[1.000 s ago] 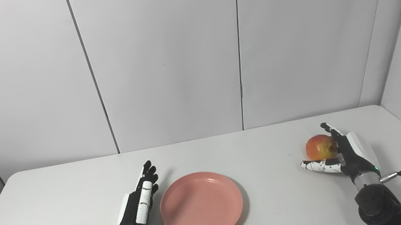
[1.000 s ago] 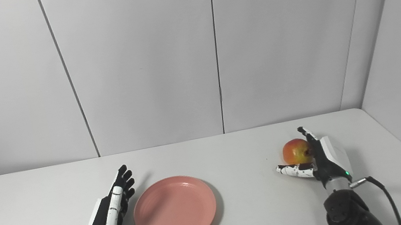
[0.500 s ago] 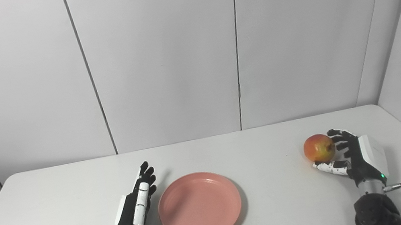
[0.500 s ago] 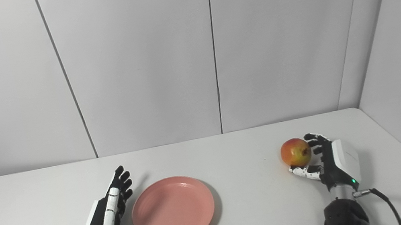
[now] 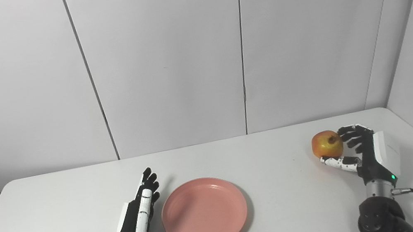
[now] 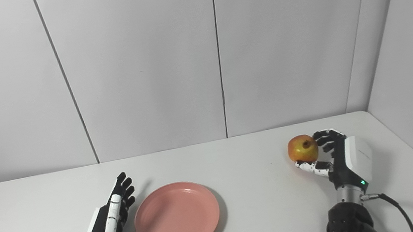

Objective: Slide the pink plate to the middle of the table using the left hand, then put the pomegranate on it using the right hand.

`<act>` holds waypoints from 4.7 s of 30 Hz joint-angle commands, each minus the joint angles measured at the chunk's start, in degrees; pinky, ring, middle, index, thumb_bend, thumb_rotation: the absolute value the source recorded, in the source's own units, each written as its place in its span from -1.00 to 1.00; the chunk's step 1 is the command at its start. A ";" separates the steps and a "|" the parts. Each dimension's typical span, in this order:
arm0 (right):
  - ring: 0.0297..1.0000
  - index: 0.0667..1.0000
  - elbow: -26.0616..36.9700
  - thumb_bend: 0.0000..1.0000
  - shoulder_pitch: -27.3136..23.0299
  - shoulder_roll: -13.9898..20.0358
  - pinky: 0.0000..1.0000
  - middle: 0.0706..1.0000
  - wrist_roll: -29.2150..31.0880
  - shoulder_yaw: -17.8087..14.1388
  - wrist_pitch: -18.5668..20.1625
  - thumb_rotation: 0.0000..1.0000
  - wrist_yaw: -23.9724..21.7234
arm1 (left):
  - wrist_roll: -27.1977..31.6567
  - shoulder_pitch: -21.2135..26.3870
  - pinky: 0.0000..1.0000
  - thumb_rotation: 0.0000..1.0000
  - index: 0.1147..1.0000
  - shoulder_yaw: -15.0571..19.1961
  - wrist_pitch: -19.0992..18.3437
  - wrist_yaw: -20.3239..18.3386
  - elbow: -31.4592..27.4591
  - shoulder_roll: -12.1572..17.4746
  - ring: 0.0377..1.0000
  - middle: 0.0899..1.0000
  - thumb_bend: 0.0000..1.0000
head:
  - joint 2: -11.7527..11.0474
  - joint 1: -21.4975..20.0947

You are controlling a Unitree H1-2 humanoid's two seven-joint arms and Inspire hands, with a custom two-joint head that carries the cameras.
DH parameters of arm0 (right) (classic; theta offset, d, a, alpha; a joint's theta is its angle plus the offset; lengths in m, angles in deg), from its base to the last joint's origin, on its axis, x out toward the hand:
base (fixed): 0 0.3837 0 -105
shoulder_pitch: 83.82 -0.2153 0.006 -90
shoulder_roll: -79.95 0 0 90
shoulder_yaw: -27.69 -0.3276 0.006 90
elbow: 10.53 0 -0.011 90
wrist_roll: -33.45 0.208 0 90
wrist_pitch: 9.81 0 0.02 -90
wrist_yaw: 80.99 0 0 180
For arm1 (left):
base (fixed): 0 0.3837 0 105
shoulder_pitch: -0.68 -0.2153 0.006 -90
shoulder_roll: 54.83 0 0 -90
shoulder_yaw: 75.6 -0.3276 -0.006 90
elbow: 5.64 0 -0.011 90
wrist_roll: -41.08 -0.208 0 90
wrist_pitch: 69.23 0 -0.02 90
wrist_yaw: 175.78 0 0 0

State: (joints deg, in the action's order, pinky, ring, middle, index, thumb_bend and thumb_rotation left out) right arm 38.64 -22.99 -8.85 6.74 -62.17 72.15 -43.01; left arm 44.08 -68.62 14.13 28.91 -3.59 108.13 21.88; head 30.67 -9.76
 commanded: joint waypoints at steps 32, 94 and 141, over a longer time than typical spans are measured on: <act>-0.08 -0.03 5.33 0.04 -1.08 -1.05 -0.19 -0.16 -0.55 1.59 -7.02 -1.00 1.41 | -0.77 -0.43 0.92 1.00 0.91 -0.36 1.06 1.46 1.38 -0.40 0.93 0.93 0.14 | -0.44 0.42; -0.18 0.00 19.23 0.04 3.66 -8.80 -0.27 -0.20 -7.01 10.31 -11.38 -1.00 -5.67 | -1.78 -0.03 0.98 1.00 0.97 -1.35 1.86 1.24 2.10 -1.38 0.98 0.99 0.13 | -0.53 2.02; -0.04 -0.02 14.39 0.04 1.77 -11.51 -0.03 -0.17 -12.90 19.66 -11.12 -1.00 -14.93 | -2.03 0.39 1.00 1.00 1.00 -2.87 2.07 0.31 2.60 -1.49 1.00 1.00 0.14 | -0.20 3.29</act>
State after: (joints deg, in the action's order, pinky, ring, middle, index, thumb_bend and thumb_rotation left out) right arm 51.21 -19.73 -20.67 -6.06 -42.58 61.29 -57.87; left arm 41.96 -67.83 11.79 30.36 -3.12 109.58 21.09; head 30.41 -6.50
